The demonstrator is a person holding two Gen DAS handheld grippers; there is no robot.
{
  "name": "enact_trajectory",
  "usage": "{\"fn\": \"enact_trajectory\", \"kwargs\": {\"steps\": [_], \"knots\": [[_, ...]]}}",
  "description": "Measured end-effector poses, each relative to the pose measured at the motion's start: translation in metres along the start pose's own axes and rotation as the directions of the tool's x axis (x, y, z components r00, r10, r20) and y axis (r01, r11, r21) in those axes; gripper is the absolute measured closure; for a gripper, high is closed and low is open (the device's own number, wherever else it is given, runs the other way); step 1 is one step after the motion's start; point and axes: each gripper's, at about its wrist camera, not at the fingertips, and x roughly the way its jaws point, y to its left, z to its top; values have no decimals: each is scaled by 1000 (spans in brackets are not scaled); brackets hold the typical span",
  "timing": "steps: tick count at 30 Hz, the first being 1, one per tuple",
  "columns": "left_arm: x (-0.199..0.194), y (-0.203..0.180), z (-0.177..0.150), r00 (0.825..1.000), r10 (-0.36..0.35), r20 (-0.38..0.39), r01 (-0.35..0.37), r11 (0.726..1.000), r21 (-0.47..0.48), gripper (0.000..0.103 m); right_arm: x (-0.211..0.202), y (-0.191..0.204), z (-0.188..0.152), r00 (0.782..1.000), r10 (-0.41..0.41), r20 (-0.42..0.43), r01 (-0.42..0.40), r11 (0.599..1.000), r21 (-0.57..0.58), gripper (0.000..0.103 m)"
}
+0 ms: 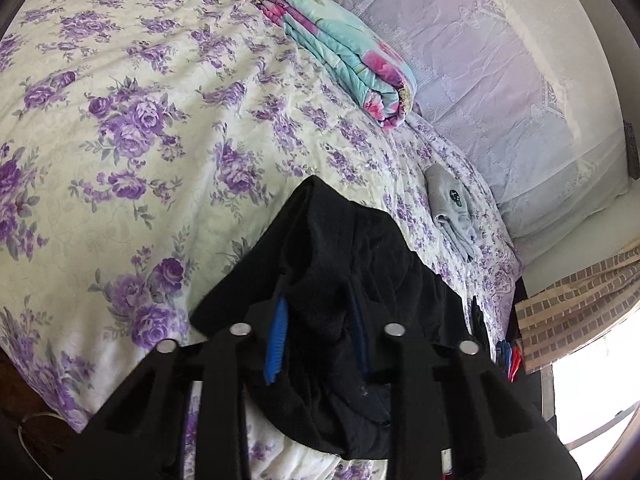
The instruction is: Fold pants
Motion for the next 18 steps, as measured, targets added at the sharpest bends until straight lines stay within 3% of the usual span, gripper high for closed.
{"fn": "enact_trajectory", "kwargs": {"steps": [4, 9, 12, 15, 18], "knots": [[-24, -3, 4, 998, -65, 27, 65, 998, 9, 94, -3, 1, 0, 1000, 3, 5, -3, 1000, -5, 100], [-45, 2, -1, 996, -79, 47, 78, 997, 19, 94, -11, 9, -4, 1000, 15, -10, -15, 1000, -25, 100], [-32, 26, -11, 999, -46, 16, 47, 999, -24, 94, -6, 8, -12, 999, -14, -29, 14, 1000, -18, 100], [-21, 50, -16, 995, -103, 5, 103, 989, -108, 93, -3, 10, -12, 999, -27, -17, 27, 999, -31, 100], [-23, 47, -14, 994, -105, 13, 106, 990, -96, 94, 1, 21, -8, 999, -21, -24, 19, 995, -97, 99]]}}
